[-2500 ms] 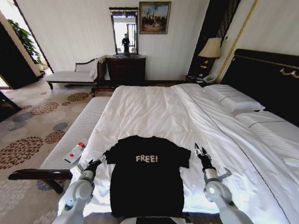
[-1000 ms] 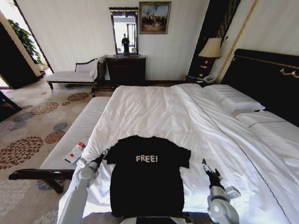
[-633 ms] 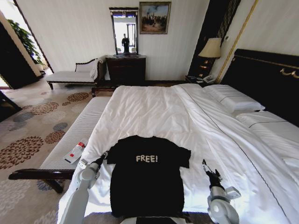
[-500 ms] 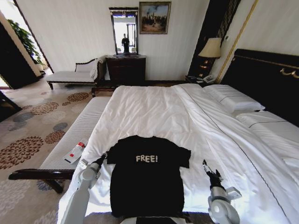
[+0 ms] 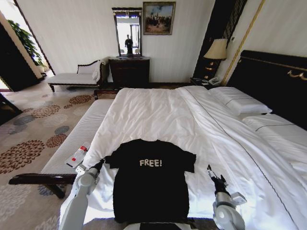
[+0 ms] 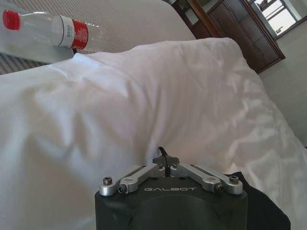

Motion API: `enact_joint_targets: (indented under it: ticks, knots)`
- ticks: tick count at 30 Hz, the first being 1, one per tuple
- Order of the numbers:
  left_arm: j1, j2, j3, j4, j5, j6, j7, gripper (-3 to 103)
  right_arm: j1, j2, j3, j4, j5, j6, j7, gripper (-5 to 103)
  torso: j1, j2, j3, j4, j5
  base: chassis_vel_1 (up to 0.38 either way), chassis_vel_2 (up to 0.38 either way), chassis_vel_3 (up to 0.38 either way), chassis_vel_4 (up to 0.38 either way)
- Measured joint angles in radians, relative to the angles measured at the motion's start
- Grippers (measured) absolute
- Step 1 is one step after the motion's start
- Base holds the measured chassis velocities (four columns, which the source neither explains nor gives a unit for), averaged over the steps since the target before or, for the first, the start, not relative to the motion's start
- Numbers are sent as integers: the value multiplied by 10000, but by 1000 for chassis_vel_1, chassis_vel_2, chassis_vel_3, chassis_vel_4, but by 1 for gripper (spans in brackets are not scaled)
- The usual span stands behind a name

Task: Fold the clothes on the bed.

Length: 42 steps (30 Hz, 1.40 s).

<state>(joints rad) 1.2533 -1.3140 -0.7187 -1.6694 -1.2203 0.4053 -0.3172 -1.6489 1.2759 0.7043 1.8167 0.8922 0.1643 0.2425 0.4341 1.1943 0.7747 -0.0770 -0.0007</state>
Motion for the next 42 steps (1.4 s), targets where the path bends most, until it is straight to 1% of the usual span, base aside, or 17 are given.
enact_joint_targets:
  ticks: [5, 10, 18, 21, 22, 26, 29, 30, 32, 40, 42]
  knots:
    - [41, 29, -205, -77, -26, -38, -4, 0, 30, -28, -22, -30, 0, 0, 15, 100, 0, 0, 0, -2, -1, 0, 0, 0, 0]
    - [371, 23, -460, -455, -90, -106, -10, 0, 71, -33, -35, -50, 7, 1, 35, 100, 0, 0, 0, 1, 0, 0, 0, 0, 0]
    - [341, 77, -474, -305, -75, -398, 130, 0, 74, -82, -33, -76, 24, 2, 42, 100, 0, 0, 0, 0, 0, 0, 0, 0, 0]
    - [322, 83, -488, -359, 9, -722, 522, 0, 85, -90, -26, -89, 37, 3, 53, 100, 0, 0, 0, -2, 0, 0, 0, 0, 0]
    - [322, 83, -488, -359, 9, -722, 522, 0, 85, -90, -26, -89, 37, 3, 53, 100, 0, 0, 0, -2, 0, 0, 0, 0, 0]
    - [413, 40, -416, -327, 490, -1183, 1144, 0, 113, -72, -24, -118, 40, 3, 62, 100, 0, 1, 0, 1, 1, 0, 0, 0, 0]
    - [415, -9, -364, -227, 618, -1307, 1208, 0, 131, -64, -25, -141, 41, 3, 68, 100, 0, 0, 0, -1, 0, 0, 0, 0, 0]
    - [412, -57, -339, -138, 636, -1393, 1210, -3, 149, -58, -28, -155, 41, 3, 76, 100, 0, 0, 0, 0, 0, 0, 0, 0, 0]
    - [417, -126, -317, -35, 607, -1516, 1172, 6, 167, -57, -33, -179, 41, 3, 87, 100, 0, 0, 0, 1, 2, 0, 0, 0, 0]
    - [627, -349, -293, 53, 377, -1593, 902, 10, 188, -35, -67, -213, 39, 2, 98, 100, 0, 0, 0, 1, 1, 0, 0, 0, 0]
    - [820, -383, -332, -224, 249, -1596, 778, 19, 198, -19, -87, -214, 33, -1, 107, 100, 0, 0, 0, -1, -1, 0, 0, 0, 0]
